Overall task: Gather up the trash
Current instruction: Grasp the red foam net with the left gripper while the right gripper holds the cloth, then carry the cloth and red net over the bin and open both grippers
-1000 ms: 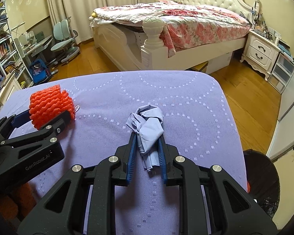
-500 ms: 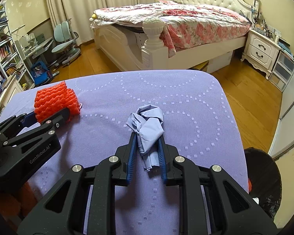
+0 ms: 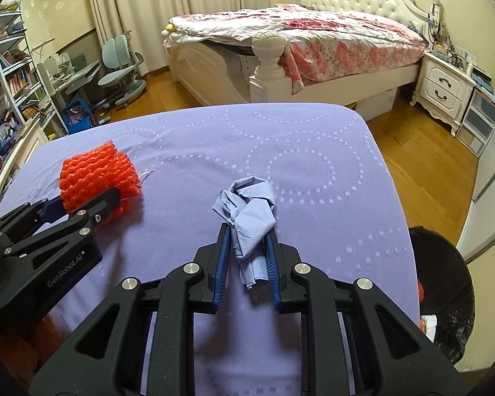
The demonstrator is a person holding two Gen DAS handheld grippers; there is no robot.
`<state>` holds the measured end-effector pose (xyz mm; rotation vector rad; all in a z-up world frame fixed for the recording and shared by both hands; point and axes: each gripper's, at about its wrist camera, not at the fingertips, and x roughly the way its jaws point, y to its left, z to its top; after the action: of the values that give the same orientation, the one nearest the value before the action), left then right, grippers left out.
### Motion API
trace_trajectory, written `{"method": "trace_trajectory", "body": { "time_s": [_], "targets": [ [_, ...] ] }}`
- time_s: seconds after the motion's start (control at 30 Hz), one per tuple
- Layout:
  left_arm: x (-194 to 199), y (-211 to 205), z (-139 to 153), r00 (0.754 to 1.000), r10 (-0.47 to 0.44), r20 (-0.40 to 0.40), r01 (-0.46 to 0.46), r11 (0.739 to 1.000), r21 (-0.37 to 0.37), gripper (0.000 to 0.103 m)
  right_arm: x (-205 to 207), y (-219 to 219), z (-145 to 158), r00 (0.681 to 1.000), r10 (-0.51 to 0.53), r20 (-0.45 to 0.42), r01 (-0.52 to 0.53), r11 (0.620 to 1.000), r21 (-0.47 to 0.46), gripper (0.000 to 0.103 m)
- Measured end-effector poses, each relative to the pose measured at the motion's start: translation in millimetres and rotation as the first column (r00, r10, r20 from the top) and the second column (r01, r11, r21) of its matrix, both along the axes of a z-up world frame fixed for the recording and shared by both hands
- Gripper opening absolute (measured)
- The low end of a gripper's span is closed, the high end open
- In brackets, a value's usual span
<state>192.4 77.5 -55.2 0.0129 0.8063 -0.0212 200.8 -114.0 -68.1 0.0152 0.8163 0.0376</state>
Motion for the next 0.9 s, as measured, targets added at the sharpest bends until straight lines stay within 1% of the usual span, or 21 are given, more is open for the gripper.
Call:
{"method": "trace_trajectory", "body": {
  "time_s": [0.03, 0.33, 0.47, 0.73, 0.9],
  "targets": [
    [-5.8, -0.4, 0.8, 1.0, 0.002, 0.002, -0.002, 1.0, -0.004, 0.047, -9.9, 1.9, 1.6, 1.0, 0.008, 0.005, -0.008, 1.0, 0.0, 0.02],
    [-49.4, -2.2, 8.2, 0.999, 0.037, 0.027, -0.036, 0.999, -0.036, 0.047, -44.2, 3.7, 6.2, 0.999, 0.034, 0.028, -0.034, 0.999, 0.002, 0.02],
    [-64.7, -3.8, 11.9, 0.998, 0.046, 0.04, -0.044, 0.998, -0.048, 0.047, -67.0, 2.9, 10.5, 0.998, 0.047, 0.046, -0.047, 0.999, -0.002, 0.02],
    [-90.5, -6.8, 15.0, 0.997, 0.053, 0.054, -0.049, 0.996, -0.068, 0.046, -92.2, -0.1, 17.0, 0.997, 0.047, 0.066, -0.048, 0.999, 0.001, 0.02],
    [-106.1, -14.0, 18.5, 0.997, 0.043, 0.067, -0.038, 0.996, -0.078, 0.046, -113.2, -9.9, 21.8, 0.995, 0.033, 0.089, -0.034, 0.999, 0.005, 0.02]
  ]
}}
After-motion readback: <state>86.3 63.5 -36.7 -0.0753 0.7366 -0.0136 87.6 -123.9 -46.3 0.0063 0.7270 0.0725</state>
